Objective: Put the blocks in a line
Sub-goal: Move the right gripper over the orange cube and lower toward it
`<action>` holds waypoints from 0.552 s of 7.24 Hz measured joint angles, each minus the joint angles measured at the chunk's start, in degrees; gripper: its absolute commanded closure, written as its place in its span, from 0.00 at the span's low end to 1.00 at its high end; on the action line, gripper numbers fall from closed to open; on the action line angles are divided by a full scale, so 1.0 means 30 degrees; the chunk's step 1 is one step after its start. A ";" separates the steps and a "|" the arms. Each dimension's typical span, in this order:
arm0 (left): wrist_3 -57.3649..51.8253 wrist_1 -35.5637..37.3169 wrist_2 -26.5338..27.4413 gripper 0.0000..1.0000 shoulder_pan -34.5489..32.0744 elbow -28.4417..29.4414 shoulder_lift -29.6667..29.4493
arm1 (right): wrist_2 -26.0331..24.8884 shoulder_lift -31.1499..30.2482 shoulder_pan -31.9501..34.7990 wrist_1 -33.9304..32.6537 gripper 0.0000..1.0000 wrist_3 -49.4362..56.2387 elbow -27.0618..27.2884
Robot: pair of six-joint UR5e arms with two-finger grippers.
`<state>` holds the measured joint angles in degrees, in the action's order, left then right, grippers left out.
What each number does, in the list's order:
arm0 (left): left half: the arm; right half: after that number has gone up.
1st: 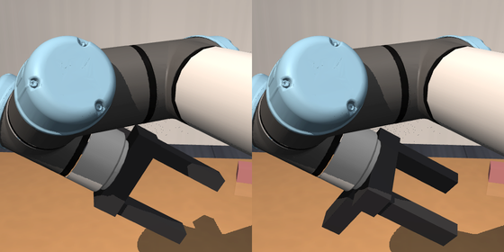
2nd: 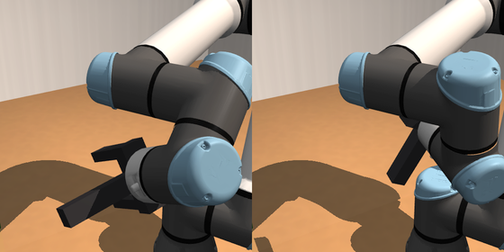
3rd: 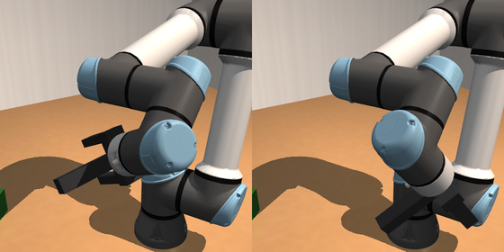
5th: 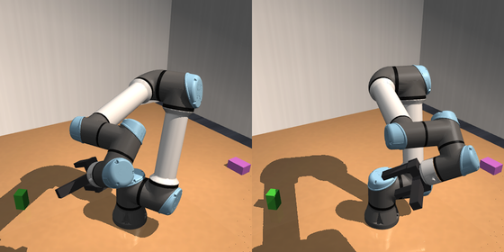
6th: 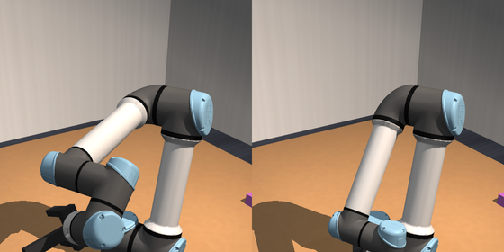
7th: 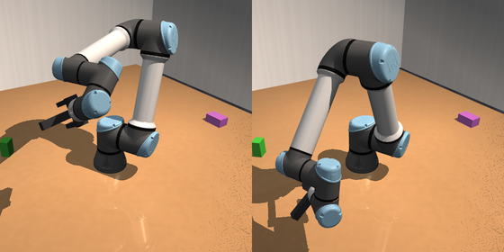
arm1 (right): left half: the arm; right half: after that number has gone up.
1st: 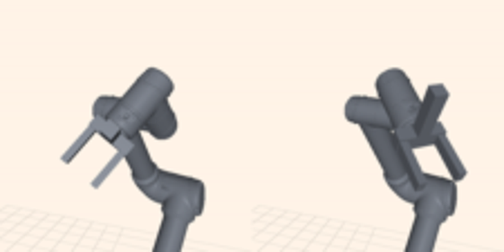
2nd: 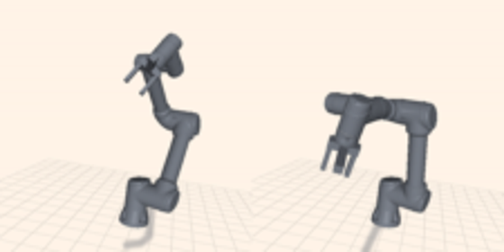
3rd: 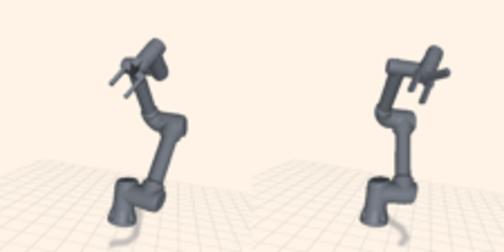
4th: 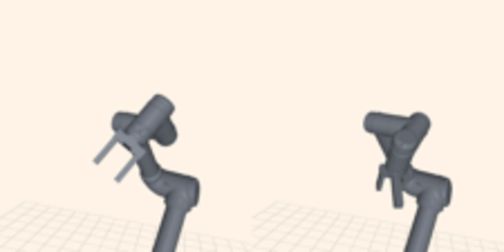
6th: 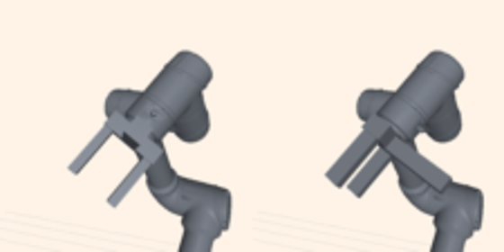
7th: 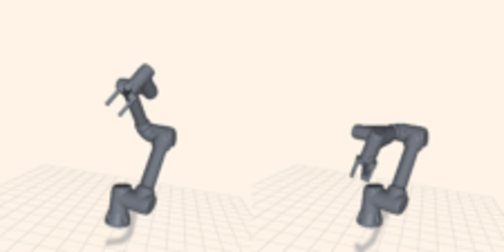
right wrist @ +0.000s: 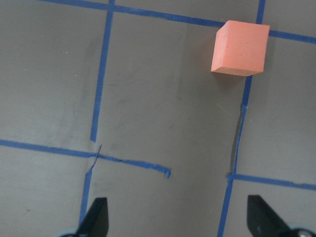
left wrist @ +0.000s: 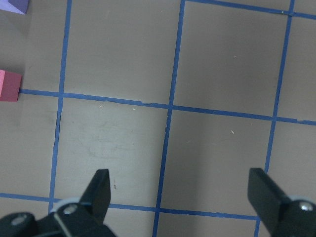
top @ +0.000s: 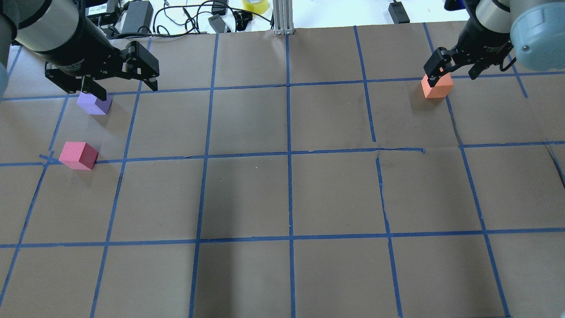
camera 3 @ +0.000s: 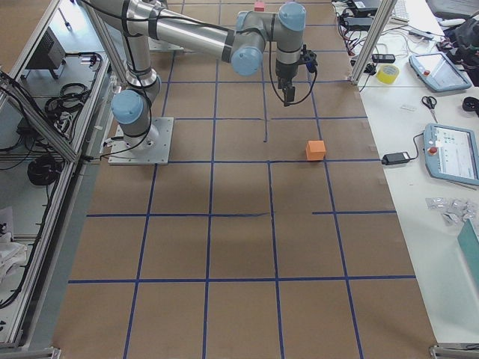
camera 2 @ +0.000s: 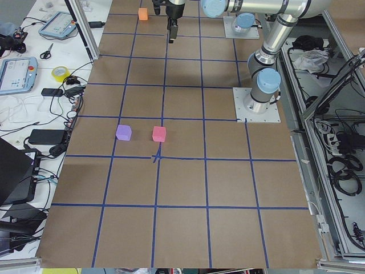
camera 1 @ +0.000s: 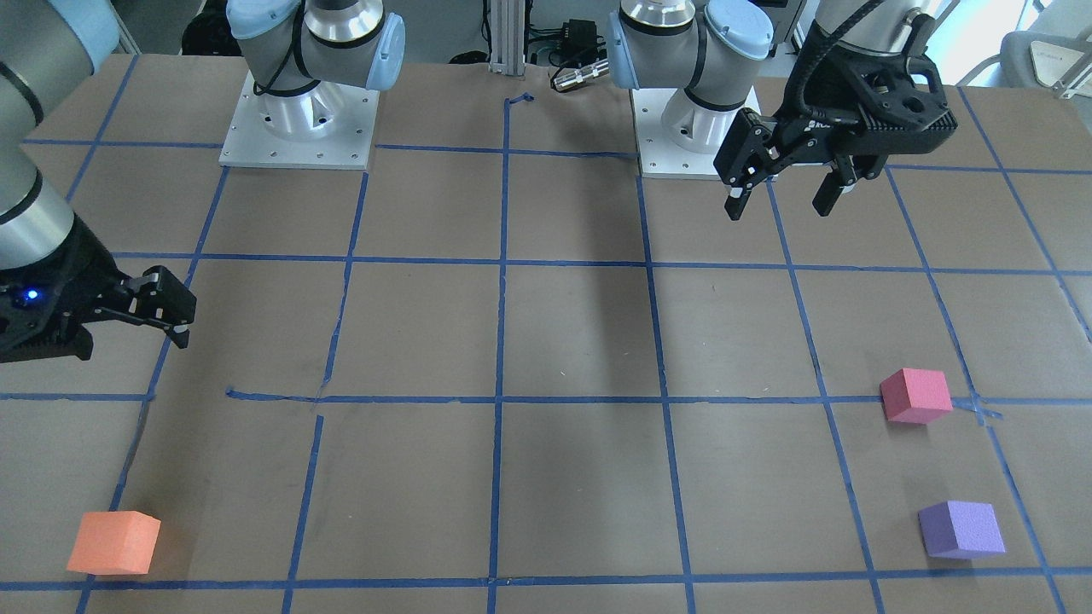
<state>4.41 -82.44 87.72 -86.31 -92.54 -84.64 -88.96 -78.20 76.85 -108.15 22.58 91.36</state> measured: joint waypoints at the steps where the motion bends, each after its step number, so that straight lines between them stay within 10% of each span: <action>1: 0.0006 -0.0006 0.0003 0.00 0.0000 -0.0004 0.0029 | 0.0030 0.0872 -0.0281 -0.1345 0.00 0.0644 -0.0026; 4: 0.0020 -0.0028 0.0006 0.00 -0.0004 -0.0014 0.0033 | 0.0094 0.3494 -0.0585 -0.4811 0.00 0.1211 -0.0152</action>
<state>4.47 -82.53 87.74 -86.32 -92.58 -84.54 -88.68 -67.72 75.10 -122.58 26.21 90.90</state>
